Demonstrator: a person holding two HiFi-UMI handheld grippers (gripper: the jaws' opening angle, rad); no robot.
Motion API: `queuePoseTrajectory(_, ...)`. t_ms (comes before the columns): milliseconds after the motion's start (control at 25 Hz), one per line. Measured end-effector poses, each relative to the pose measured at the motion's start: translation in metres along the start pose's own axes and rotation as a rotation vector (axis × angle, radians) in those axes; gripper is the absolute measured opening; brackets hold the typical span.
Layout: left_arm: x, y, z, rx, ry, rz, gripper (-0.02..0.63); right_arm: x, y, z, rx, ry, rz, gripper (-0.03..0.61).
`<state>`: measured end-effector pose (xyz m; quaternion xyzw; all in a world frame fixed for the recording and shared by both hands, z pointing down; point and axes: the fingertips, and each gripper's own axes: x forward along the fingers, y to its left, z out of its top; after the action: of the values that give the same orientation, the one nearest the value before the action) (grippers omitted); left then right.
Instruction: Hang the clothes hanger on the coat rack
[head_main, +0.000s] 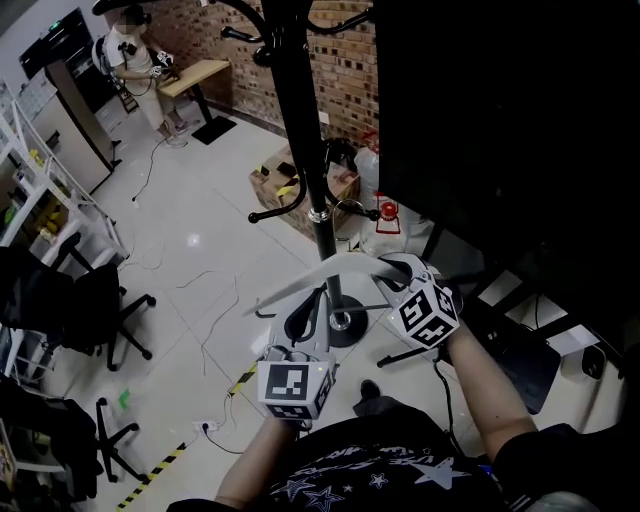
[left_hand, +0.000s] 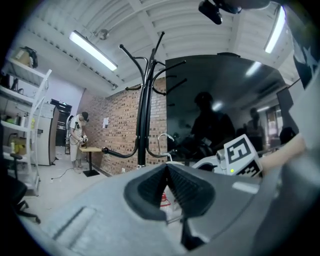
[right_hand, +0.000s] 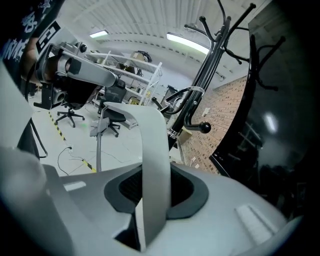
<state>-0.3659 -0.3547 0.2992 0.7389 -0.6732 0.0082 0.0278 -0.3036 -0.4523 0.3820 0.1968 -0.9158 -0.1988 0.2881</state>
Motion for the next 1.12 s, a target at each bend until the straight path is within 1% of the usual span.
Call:
queuePoseTrajectory(200,0.019,0.006,-0.001,-0.009,0.028,0.044,0.005,0.026,-0.015,-0.005,-0.010,-0.018,0.048,0.091)
queuePoseTrajectory(480,0.043,0.018,-0.026,0.007,0.031,0.121,0.005,0.049,-0.020,-0.025,-0.052,-0.017,0.103,0.091)
queuePoseTrajectory(600,0.048,0.021,-0.037,0.007,0.049,0.144,0.005,0.055,-0.020,-0.033,-0.056,-0.014,0.121,0.091)
queuePoseTrajectory(760,0.054,0.016,-0.047,0.017,0.063,0.120,0.005,0.061,-0.021,-0.039,-0.056,-0.029,0.127,0.091)
queuePoseTrajectory(920,0.056,0.015,-0.056,0.008,0.066,0.105,0.005,0.065,-0.017,-0.046,-0.074,-0.039,0.111,0.091)
queuePoseTrajectory(1120,0.057,0.019,-0.063,0.003,0.097,0.098,0.005,0.068,-0.008,-0.060,-0.086,0.009,0.093,0.087)
